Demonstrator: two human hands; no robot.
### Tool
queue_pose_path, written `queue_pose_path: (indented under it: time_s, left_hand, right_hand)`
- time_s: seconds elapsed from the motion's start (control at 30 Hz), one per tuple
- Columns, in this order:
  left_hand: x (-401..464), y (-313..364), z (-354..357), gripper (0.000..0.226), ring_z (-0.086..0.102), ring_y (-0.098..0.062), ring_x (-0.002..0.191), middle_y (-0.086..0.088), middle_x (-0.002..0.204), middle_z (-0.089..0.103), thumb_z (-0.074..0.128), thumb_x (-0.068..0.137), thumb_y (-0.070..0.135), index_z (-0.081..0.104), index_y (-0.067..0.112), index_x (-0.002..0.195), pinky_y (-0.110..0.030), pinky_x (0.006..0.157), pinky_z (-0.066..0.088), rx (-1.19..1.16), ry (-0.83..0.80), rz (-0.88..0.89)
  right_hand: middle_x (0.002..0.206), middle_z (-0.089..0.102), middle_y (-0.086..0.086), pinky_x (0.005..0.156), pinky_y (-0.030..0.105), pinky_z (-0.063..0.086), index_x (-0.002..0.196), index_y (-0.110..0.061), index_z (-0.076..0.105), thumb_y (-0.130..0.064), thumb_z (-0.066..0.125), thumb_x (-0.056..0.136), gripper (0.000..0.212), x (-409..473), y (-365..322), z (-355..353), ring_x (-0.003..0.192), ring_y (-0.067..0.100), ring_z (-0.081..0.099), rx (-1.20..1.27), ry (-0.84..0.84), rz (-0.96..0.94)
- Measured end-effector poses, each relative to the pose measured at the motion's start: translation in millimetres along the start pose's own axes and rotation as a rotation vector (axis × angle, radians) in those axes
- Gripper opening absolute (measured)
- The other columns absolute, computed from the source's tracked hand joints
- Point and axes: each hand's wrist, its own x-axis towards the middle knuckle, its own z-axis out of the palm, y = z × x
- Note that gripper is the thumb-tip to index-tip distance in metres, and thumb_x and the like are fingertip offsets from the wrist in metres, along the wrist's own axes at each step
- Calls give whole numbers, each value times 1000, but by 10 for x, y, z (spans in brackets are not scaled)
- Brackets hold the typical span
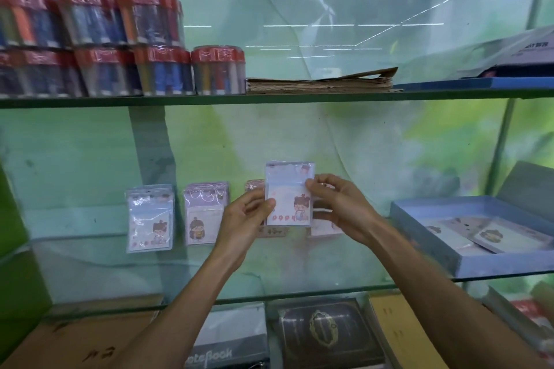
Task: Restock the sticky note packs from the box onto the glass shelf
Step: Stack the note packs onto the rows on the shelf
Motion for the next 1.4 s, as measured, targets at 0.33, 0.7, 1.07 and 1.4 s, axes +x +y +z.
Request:
queue_pose_path:
  time_s: [0.33,0.7,1.07,1.4]
  left_hand:
    - [-109,3,-711,19,69,-14,90,-6,101,76,70,87,9,71,12,105,-25,80,53,71,90,-2]
    - [-201,86,-1838,17,64,-10,84,0,97,70,67,89,8,67,18,103,-16,69,53,157,320,69]
    - [-224,62,-2635,10,64,-19,82,0,91,70,61,93,13,67,21,92,-37,82,54,405,357,42]
    - [-190,-11,-2599,7,67,-11,88,4,94,72,64,92,20,70,20,95,-15,71,52,517,125,-45]
  right_hand:
    - [94,73,-4,64,25,54,101,-17,74,-22,65,91,14,370,-213,695,78,8,64,-523,-80,-307]
    - [98,73,-3,70,15,41,97,-13,75,-21,63,91,15,711,34,2004,84,6,61,-821,-151,-459]
    - [108,73,0,91,37,52,102,-18,73,-28,59,93,20,1000,384,2744,98,20,65,-983,-121,-399]
    - [107,74,2,95,40,42,105,-26,72,-32,56,93,21,1003,471,2775,107,31,51,-1174,-30,-492]
